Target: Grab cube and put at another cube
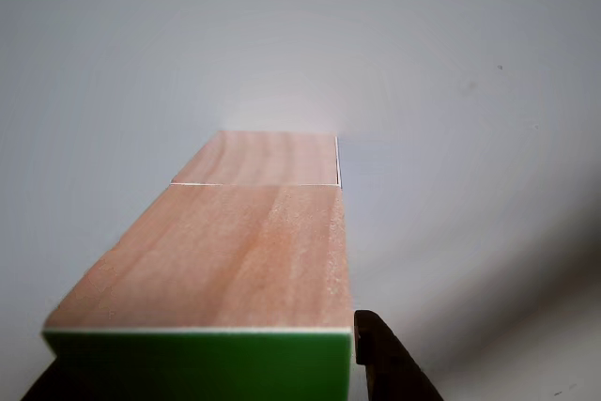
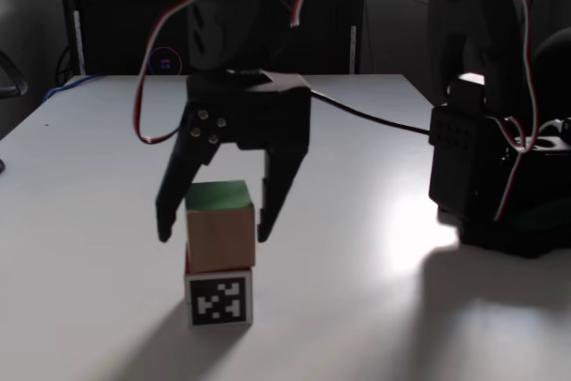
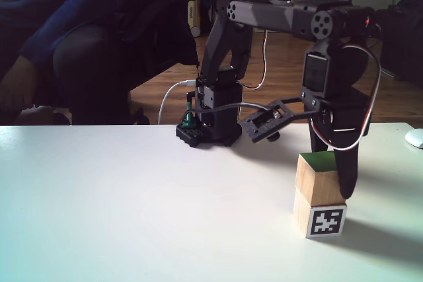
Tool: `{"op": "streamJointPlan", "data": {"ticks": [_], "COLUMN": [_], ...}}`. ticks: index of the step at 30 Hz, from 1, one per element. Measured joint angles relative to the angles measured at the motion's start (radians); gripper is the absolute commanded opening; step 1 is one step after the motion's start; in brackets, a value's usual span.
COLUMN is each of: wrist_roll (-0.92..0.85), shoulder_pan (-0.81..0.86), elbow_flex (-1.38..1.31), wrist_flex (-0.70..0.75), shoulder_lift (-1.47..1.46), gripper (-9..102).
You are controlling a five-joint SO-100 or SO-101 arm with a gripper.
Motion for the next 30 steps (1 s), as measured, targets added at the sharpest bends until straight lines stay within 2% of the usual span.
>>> {"op": "streamJointPlan", "data": {"ticks": [5, 10, 14, 17, 21, 25, 30], "wrist_roll": [0.038, 0.046, 0.026, -0.008, -0.127, -0.281, -0.364], "shoulder_pan": [-0.026, -0.018, -0.046, -0.055, 0.040, 0.221, 0.391], "elbow_flex": [-0.055, -0.141, -0.089, 0.015, 0.235, 0.586, 1.017], "wrist_flex": [0.071, 0.170, 0.192, 0.181, 0.067, -0.103, -0.279], "shoulder_lift": [0.000, 0.028, 0.209, 0.425, 0.790, 1.244, 1.720], "gripper": [49, 49, 48, 43, 32, 24, 12]}}
